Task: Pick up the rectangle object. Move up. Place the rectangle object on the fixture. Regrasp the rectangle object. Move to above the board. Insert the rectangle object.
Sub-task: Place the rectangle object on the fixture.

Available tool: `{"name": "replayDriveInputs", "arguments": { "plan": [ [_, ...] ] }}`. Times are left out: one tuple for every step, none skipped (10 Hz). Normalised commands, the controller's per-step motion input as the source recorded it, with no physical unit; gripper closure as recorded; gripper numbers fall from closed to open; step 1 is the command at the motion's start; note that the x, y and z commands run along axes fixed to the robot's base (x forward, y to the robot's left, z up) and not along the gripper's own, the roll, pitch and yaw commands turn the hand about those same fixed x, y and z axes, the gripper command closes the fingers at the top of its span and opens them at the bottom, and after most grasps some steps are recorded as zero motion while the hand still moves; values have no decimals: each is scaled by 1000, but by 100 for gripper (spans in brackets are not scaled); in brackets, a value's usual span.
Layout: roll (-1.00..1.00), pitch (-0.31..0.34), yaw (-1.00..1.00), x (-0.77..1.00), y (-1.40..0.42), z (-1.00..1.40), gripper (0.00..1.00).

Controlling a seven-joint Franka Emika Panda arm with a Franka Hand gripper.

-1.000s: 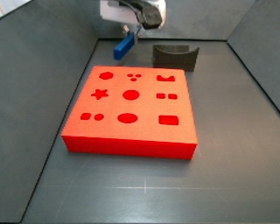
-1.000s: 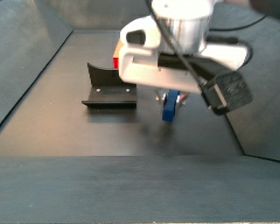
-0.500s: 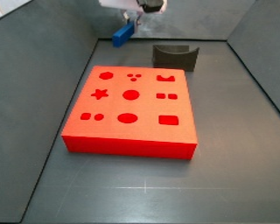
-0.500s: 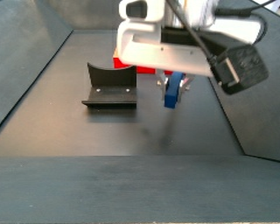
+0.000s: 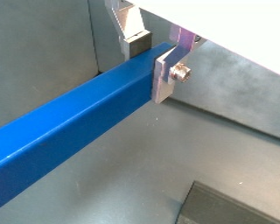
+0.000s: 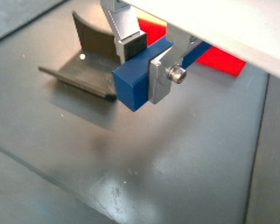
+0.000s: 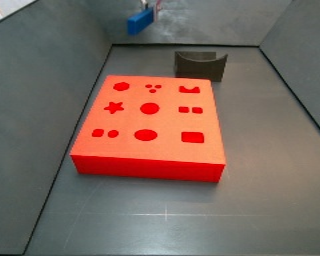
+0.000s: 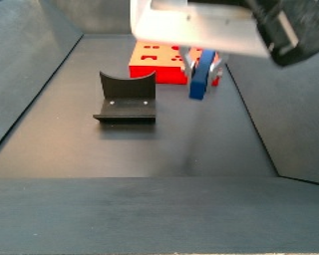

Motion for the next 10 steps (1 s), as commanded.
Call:
{"name": "replayDriveInputs", "arguments": {
  "plan": [
    [100, 71, 10, -24, -4, 897, 100],
    [97, 77, 19, -16, -5, 704, 100],
    [90, 79, 21, -13, -3, 608, 100],
    [80, 88, 20, -4, 1, 405, 100],
    [69, 93, 21, 4, 2, 255, 100],
    [-88, 51, 1000, 1000, -983, -224, 100],
    [-86, 49, 1000, 1000, -974, -259, 100],
    [-92, 35, 912, 1000, -896, -228, 100],
    [-92, 20, 657, 1000, -823, -201, 100],
    [-78, 14, 379, 1000, -721, -189, 100]
  ]
}}
